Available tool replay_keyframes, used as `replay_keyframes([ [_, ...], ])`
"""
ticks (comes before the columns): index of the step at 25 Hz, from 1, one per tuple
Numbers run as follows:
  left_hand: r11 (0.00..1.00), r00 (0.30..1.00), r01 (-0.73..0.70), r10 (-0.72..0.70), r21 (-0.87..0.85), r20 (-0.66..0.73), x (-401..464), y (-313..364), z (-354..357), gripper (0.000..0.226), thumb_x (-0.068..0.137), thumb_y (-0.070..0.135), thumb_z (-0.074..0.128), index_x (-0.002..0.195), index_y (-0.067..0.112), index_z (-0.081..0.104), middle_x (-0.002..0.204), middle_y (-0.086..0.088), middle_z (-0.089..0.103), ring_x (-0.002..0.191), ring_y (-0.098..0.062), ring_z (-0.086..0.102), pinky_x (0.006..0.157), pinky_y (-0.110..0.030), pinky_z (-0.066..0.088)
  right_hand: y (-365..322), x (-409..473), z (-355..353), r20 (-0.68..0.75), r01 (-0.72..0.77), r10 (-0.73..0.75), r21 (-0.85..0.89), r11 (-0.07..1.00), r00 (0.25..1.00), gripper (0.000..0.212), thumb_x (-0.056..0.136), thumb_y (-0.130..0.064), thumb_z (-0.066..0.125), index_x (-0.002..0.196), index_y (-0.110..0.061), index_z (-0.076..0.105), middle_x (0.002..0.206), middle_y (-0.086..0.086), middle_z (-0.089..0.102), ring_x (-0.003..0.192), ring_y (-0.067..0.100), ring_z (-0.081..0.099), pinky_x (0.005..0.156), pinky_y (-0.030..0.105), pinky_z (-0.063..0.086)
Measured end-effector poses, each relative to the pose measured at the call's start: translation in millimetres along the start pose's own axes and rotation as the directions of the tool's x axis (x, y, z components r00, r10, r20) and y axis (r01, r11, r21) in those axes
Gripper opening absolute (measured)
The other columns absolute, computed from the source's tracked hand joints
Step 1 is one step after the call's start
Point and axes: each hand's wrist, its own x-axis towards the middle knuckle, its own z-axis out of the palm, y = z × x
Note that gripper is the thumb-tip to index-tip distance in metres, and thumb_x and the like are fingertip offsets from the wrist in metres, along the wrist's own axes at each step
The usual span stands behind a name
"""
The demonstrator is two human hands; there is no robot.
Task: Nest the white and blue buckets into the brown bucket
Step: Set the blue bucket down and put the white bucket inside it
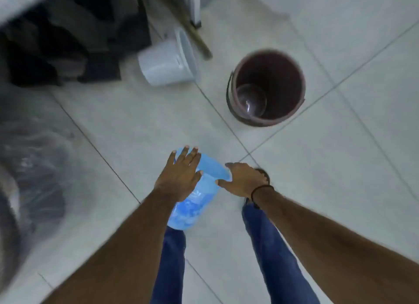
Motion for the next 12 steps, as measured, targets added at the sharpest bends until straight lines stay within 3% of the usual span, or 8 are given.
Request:
replay_keyframes([
  [3, 0.983, 0.986, -0.160, 0.155, 0.092, 0.063, 26.3, -16.1, 72.1, 0.053, 0.097, 0.029, 0.028, 0.138, 0.002, 0.048, 0.148, -0.017, 0.046, 0.138, -0.034, 0.039, 0.109, -0.056, 0.033, 13.8, 52.1, 66.5, 0.080, 0.033, -0.034, 0.012, 0.999, 0.996, 0.074, 0.090, -0.044, 0.059, 0.152, -0.016, 0.030, 0.155, 0.008, 0.038, 0.141, 0.028, 0.035, 0.113, 0.039, 0.034],
  [5, 0.956, 0.966, -0.234, 0.208, 0.179, 0.154, 41.7, -26.6, 102.3, 0.048, 0.099, 0.022, 0.036, 0.143, 0.004, 0.040, 0.154, -0.015, 0.037, 0.144, -0.032, 0.029, 0.115, -0.053, 0.024, 15.3, 75.5, 93.4, 0.036, 0.046, -0.048, 0.067, 0.997, 0.998, 0.066, 0.094, -0.035, 0.056, 0.151, -0.015, 0.031, 0.155, 0.007, 0.040, 0.141, 0.028, 0.035, 0.112, 0.038, 0.033],
  [7, 0.930, 0.949, -0.281, 0.234, 0.236, 0.210, 53.2, -32.5, 116.6, 0.048, 0.095, 0.012, 0.047, 0.142, 0.005, 0.040, 0.148, -0.015, 0.044, 0.141, -0.033, 0.033, 0.116, -0.047, 0.021, 17.9, 89.7, 107.4, -0.041, 0.063, -0.059, 0.098, 0.993, 0.997, 0.053, 0.096, -0.027, 0.053, 0.147, -0.015, 0.041, 0.147, 0.008, 0.050, 0.134, 0.030, 0.042, 0.108, 0.037, 0.037],
  [9, 0.915, 0.933, -0.330, 0.279, 0.230, 0.229, 57.6, -31.0, 109.7, 0.038, 0.084, 0.003, 0.057, 0.121, 0.005, 0.056, 0.115, -0.015, 0.065, 0.113, -0.034, 0.058, 0.108, -0.042, 0.033, 18.7, 97.0, 109.8, -0.092, 0.082, -0.073, 0.097, 0.992, 0.993, 0.041, 0.097, -0.022, 0.052, 0.137, -0.016, 0.055, 0.136, 0.009, 0.061, 0.125, 0.032, 0.050, 0.101, 0.036, 0.041],
  [11, 0.884, 0.915, -0.392, 0.346, 0.256, 0.206, 54.3, -33.2, 91.1, 0.027, 0.064, 0.002, 0.073, 0.087, 0.012, 0.066, 0.075, -0.006, 0.066, 0.071, -0.025, 0.064, 0.077, -0.033, 0.049, 16.3, 96.8, 106.4, -0.115, 0.115, -0.107, 0.065, 0.991, 0.988, 0.033, 0.095, -0.021, 0.054, 0.126, -0.017, 0.064, 0.121, 0.010, 0.068, 0.114, 0.034, 0.056, 0.088, 0.033, 0.044],
  [12, 0.877, 0.914, -0.396, 0.349, 0.271, 0.206, 50.2, -35.0, 78.7, 0.028, 0.056, 0.003, 0.079, 0.077, 0.015, 0.066, 0.065, -0.002, 0.063, 0.061, -0.021, 0.061, 0.061, -0.030, 0.047, 12.0, 92.6, 99.9, -0.125, 0.138, -0.132, 0.041, 0.990, 0.983, 0.030, 0.094, -0.022, 0.055, 0.122, -0.019, 0.067, 0.115, 0.010, 0.070, 0.109, 0.034, 0.058, 0.083, 0.032, 0.044],
])
